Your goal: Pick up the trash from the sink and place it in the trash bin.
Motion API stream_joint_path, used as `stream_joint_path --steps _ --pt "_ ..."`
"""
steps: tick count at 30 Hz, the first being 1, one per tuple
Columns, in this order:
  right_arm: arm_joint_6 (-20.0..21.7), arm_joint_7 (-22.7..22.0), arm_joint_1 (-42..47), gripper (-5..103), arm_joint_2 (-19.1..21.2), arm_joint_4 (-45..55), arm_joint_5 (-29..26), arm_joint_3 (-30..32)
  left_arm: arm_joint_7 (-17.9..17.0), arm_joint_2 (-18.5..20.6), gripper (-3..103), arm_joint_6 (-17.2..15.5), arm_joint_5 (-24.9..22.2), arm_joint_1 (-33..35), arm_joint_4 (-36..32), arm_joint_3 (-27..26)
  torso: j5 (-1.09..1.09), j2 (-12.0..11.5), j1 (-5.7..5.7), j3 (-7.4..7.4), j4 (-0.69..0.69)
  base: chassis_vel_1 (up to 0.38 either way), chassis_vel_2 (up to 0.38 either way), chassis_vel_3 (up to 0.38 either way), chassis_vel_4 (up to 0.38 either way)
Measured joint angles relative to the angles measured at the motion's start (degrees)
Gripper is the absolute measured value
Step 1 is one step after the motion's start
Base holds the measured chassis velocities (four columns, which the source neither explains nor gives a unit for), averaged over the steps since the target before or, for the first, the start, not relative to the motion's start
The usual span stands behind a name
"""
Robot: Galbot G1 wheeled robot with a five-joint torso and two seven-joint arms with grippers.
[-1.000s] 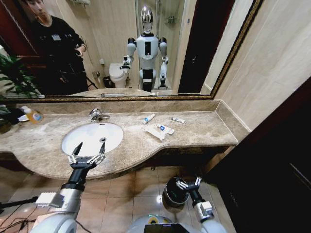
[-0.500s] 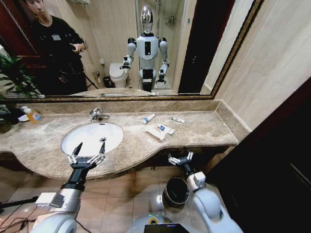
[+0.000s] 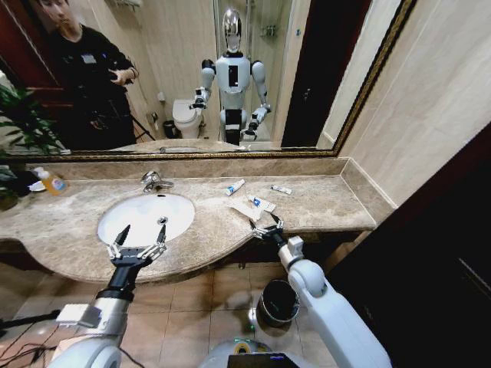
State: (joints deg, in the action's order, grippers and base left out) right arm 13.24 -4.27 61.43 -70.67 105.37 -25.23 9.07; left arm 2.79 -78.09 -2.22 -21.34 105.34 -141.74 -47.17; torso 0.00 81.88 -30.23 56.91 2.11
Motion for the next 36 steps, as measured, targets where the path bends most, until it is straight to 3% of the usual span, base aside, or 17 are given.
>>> stream_joint_path --steps 3,11,14,18,20,27,29,36 --pt "1.2 -2.0 -2.2 100 -0.7 -1.7 -3.8 -1.4 0.0 0.0 100 0.0 0.0 0.0 0.0 0.0 0.00 0.0 0.00 0.00 0.00 0.000 0.000 0.000 0.000" --pt "1.6 -4.2 -4.9 102 -2.0 -5.0 -5.4 -2.5 0.0 0.0 100 0.0 0.0 0.0 0.0 0.0 0.00 0.0 0.00 0.00 0.00 0.000 0.000 0.000 0.000" --pt "1.7 -4.6 -5.5 95 -2.1 -5.7 -5.4 -2.6 0.0 0.0 100 0.0 0.0 0.0 0.0 0.0 0.00 0.0 0.00 -0.01 0.00 0.000 0.000 0.000 0.000" --pt "1.7 -4.6 -5.8 74 -1.6 -5.9 -5.6 -2.5 0.0 0.0 100 0.0 0.0 0.0 0.0 0.0 0.00 0.0 0.00 -0.01 0.00 0.000 0.000 0.000 0.000" --pt "1.6 -4.6 -5.8 74 -1.5 -5.9 -5.6 -2.5 0.0 0.0 100 0.0 0.0 0.0 0.0 0.0 -0.01 0.0 0.00 -0.01 0.00 0.000 0.000 0.000 0.000" --pt "1.4 -4.6 -5.6 42 -0.5 -6.1 -5.4 -2.4 0.0 0.0 100 0.0 0.0 0.0 0.0 0.0 0.00 0.0 0.01 -0.01 0.00 0.000 0.000 0.000 0.000" --pt "1.4 -4.6 -5.6 42 -0.4 -6.1 -5.4 -2.4 0.0 0.0 100 0.0 0.0 0.0 0.0 0.0 0.00 0.0 0.01 -0.01 0.00 0.000 0.000 0.000 0.000" --pt "1.1 -4.7 -4.3 10 0.8 -4.7 -5.2 -2.4 0.0 0.0 100 0.0 0.0 0.0 0.0 0.0 0.00 0.0 0.01 -0.01 0.00 0.000 0.000 0.000 0.000"
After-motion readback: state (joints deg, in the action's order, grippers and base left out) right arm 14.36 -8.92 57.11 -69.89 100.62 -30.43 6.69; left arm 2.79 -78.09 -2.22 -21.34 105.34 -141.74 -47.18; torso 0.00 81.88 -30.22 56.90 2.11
